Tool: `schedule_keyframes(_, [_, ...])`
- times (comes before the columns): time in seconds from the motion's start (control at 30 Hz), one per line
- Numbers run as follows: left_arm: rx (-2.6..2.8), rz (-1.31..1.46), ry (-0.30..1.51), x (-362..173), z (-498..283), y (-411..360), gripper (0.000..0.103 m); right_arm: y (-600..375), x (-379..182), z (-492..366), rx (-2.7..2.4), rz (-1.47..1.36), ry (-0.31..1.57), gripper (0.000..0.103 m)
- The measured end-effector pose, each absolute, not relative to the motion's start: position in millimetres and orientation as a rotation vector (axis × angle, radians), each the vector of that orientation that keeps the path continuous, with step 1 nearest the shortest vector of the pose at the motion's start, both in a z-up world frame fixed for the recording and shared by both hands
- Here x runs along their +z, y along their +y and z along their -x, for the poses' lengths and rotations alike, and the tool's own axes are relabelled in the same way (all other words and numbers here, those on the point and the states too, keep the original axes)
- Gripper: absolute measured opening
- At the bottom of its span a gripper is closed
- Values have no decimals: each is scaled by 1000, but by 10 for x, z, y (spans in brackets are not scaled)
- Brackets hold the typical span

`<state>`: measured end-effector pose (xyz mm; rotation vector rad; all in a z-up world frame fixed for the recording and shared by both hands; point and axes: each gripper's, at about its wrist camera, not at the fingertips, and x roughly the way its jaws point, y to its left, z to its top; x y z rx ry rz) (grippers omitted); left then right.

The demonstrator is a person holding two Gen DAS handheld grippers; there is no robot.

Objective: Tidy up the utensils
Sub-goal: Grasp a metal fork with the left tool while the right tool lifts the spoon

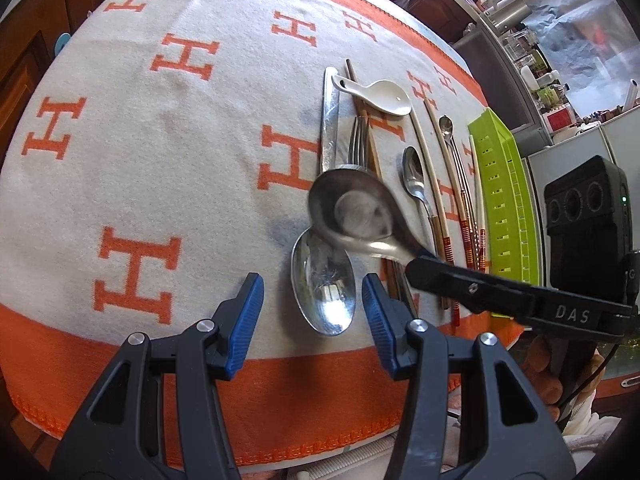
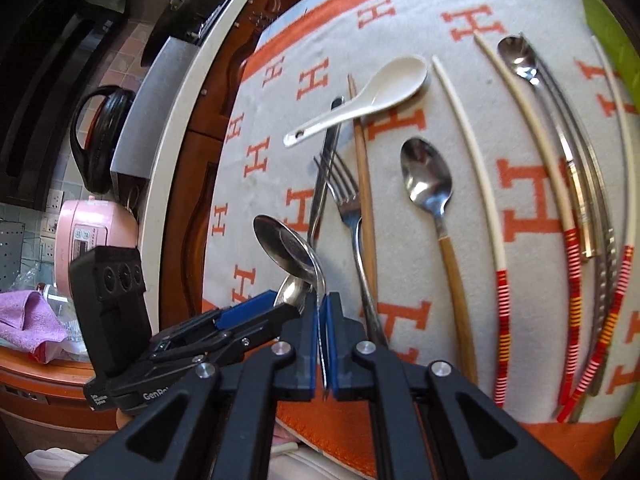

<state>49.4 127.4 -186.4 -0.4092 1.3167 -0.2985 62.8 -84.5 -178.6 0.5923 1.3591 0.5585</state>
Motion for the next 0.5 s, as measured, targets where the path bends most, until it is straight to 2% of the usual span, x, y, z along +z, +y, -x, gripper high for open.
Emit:
schedule_keyframes(0.3, [-307,500,1350,-1910,-527,1279,45,-1116,-1744,-647,517,-657,1319,4])
schedule_keyframes(0.37, [-309,530,1367,-1940,-530,1292,36,-1155,-1749,-642,512,-664,1315,4])
schedule_keyframes(0.5, [-295,556,1382,-1977,-561,1276,27,-1224,-1752,-621,507,-683,1305,4])
